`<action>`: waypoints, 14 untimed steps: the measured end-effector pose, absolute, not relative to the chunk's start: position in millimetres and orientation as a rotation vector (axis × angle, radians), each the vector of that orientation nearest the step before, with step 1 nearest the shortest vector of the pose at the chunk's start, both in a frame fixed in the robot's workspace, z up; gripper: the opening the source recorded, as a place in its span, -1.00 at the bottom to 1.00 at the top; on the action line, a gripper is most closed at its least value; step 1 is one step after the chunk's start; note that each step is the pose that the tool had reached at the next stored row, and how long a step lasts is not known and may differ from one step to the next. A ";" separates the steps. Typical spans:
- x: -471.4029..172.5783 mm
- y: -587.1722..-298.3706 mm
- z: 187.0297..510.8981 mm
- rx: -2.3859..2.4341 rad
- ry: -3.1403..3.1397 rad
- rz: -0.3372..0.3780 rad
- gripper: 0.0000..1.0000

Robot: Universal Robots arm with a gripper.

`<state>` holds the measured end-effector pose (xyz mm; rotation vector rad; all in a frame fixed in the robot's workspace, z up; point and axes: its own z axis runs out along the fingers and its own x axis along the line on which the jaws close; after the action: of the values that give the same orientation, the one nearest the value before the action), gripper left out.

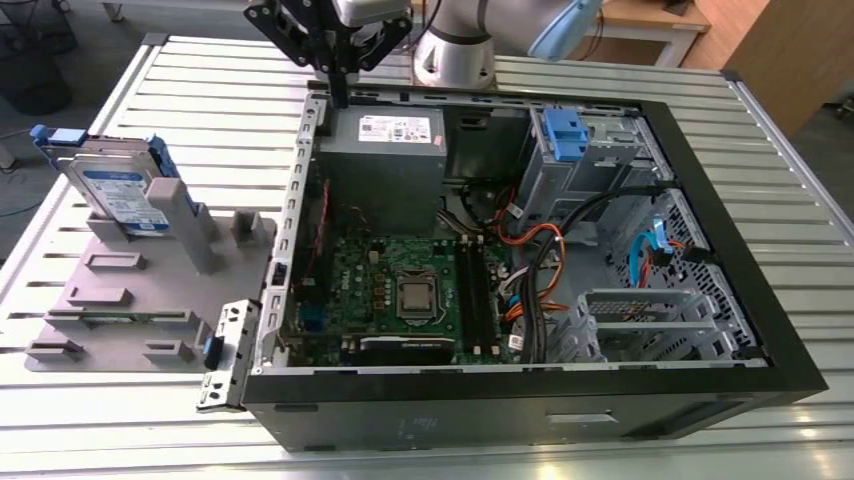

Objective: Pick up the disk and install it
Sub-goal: 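Reach for the disk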

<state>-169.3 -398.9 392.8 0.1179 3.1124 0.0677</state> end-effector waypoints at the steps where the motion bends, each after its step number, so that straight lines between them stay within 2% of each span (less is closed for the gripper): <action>1: -169.4 -398.9 392.8 0.118 3.112 0.068 -0.79; 14: -176.3 -398.9 392.8 0.118 3.112 0.068 -0.79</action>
<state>-176.3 -398.9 392.8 0.1179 3.1124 0.0677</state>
